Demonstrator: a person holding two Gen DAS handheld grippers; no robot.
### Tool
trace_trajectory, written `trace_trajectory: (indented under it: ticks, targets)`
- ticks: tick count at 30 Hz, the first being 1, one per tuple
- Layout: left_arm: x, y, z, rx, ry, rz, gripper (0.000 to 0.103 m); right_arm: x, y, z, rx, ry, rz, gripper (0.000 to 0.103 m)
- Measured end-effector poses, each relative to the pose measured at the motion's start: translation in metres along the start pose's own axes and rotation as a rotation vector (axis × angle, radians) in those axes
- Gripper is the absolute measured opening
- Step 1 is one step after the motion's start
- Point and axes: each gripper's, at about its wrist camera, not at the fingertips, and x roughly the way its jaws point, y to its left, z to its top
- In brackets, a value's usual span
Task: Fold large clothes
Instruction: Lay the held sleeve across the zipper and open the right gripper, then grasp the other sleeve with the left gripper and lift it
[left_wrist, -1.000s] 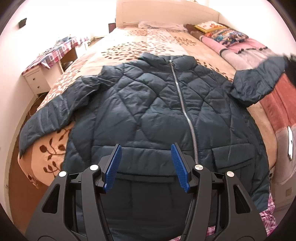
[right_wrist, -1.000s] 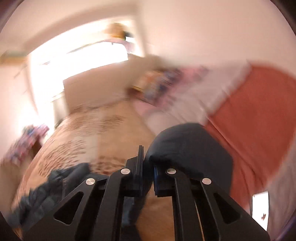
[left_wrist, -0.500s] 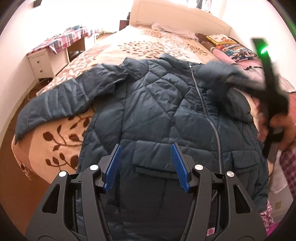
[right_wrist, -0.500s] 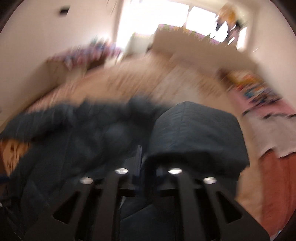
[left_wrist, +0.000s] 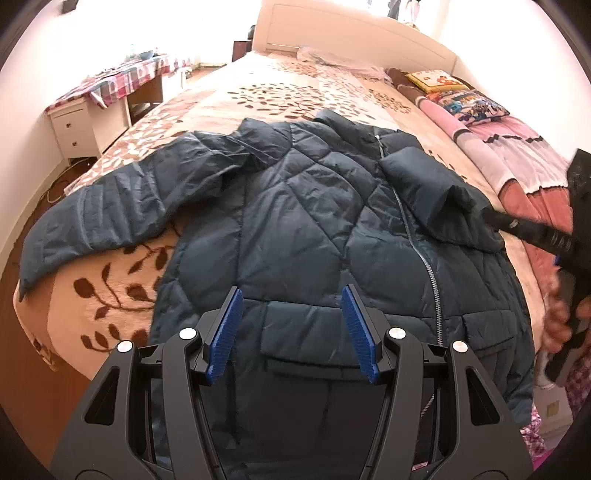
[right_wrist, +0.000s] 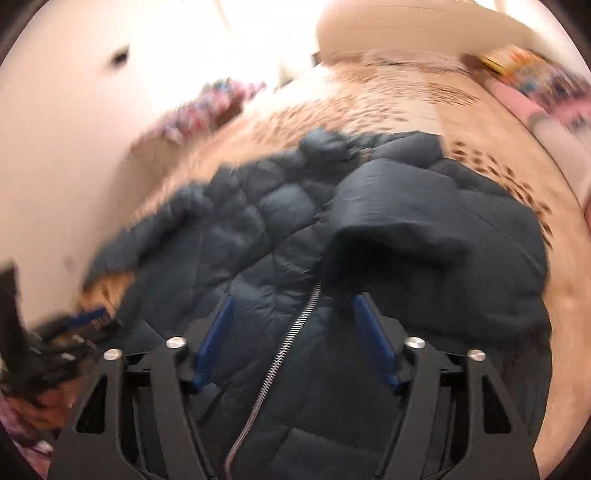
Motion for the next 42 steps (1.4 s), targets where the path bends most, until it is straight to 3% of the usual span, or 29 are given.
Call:
trace_trajectory:
  ticks: [3,8,10,12,15,16,19,22,25,29,32,38,42]
  targets:
    - [0.002,-0.005,-0.002,0.007,0.012,-0.008,0.055,-0.005,-0.052,0.010,0.267,-0.005,0.010,0.032]
    - [-0.005,-0.008,-0.006,0.016,0.002,-0.019,0.055,0.016,-0.108,0.015,0.708,-0.008,0.167,0.031]
    - [-0.008,-0.007,-0.008,0.023,-0.001,-0.026,0.055,0.032,-0.114,0.018,0.821,0.018,0.223,0.031]
    - [-0.010,-0.006,-0.010,0.029,-0.004,-0.027,0.055,0.045,-0.111,0.023,0.853,0.043,0.218,0.031]
    - [-0.012,-0.002,-0.012,0.022,-0.010,-0.029,0.055,0.050,-0.088,0.044,0.761,0.016,0.120,0.031]
    - [-0.013,0.000,-0.012,0.016,-0.011,-0.032,0.055,0.049,-0.080,0.050,0.715,0.006,0.099,0.026]
    - [-0.013,0.006,-0.014,0.004,-0.012,-0.030,0.055,0.052,-0.030,0.074,0.487,0.007,0.055,0.024]
    - [-0.013,0.012,-0.015,-0.013,-0.012,-0.025,0.055,0.061,0.023,0.085,0.290,0.067,0.095,0.024]
    - [-0.017,0.014,-0.014,-0.018,-0.026,-0.020,0.056,0.058,0.053,0.081,0.211,0.094,0.167,0.024]
    - [-0.018,0.016,-0.008,-0.005,-0.043,-0.004,0.059,0.037,0.051,0.062,0.191,0.083,0.165,0.024]
    - [-0.014,0.013,0.003,0.014,-0.056,0.002,0.061,0.019,0.035,0.034,0.175,0.092,0.091,0.024]
    - [0.017,0.010,0.054,-0.002,-0.059,-0.017,0.063,0.005,0.008,-0.028,0.164,0.138,-0.012,0.024]
    - [0.053,0.006,0.087,-0.033,-0.032,-0.007,0.064,-0.004,-0.010,-0.064,0.186,0.175,-0.014,0.024]
